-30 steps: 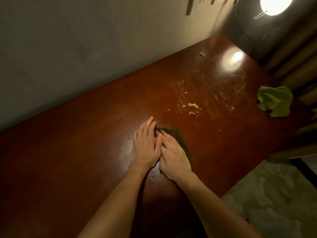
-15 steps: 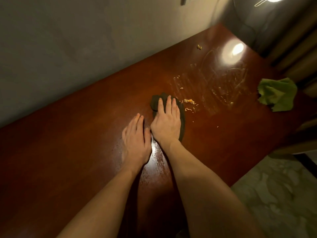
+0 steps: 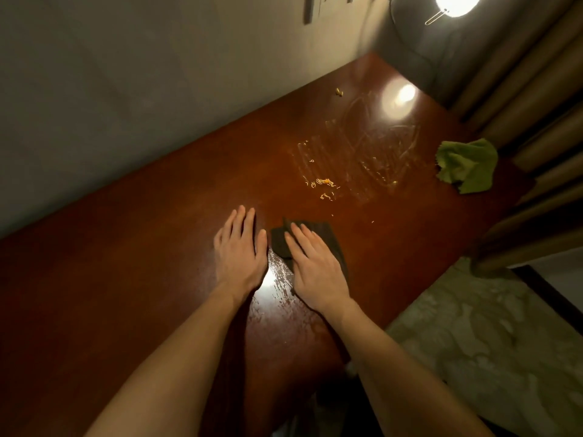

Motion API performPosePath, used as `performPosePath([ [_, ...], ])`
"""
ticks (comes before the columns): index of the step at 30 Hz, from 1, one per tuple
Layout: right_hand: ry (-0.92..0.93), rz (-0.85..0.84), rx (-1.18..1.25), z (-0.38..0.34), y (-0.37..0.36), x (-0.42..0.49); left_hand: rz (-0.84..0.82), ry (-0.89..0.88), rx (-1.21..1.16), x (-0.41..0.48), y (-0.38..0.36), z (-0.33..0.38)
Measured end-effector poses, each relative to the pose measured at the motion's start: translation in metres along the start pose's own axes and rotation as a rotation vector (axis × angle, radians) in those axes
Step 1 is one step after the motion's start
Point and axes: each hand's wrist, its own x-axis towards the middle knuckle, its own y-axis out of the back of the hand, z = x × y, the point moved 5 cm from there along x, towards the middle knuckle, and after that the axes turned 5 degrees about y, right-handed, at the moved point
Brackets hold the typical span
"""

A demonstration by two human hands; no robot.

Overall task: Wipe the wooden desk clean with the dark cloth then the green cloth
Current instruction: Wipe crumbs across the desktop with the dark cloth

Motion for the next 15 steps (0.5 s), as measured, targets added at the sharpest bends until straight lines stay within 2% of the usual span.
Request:
performPosePath([
  [2,-0.122,0.02,-0.021,0.011,0.001,-0.024,-0.038,-0.014,0.073,-0.001,-0.002,0.003],
  [7,-0.779,0.144,-0.02,0.042,0.011,-0.061,-0.097,0.063,0.159,0.004,-0.003,0.025],
  [12,-1.072,0.198,0.062,0.058,0.021,-0.046,-0.065,0.179,0.135,0.007,-0.021,0.044],
  [15,-1.102,0.202,0.067,0.076,0.026,-0.024,0.012,0.179,0.126,0.002,-0.027,0.041],
])
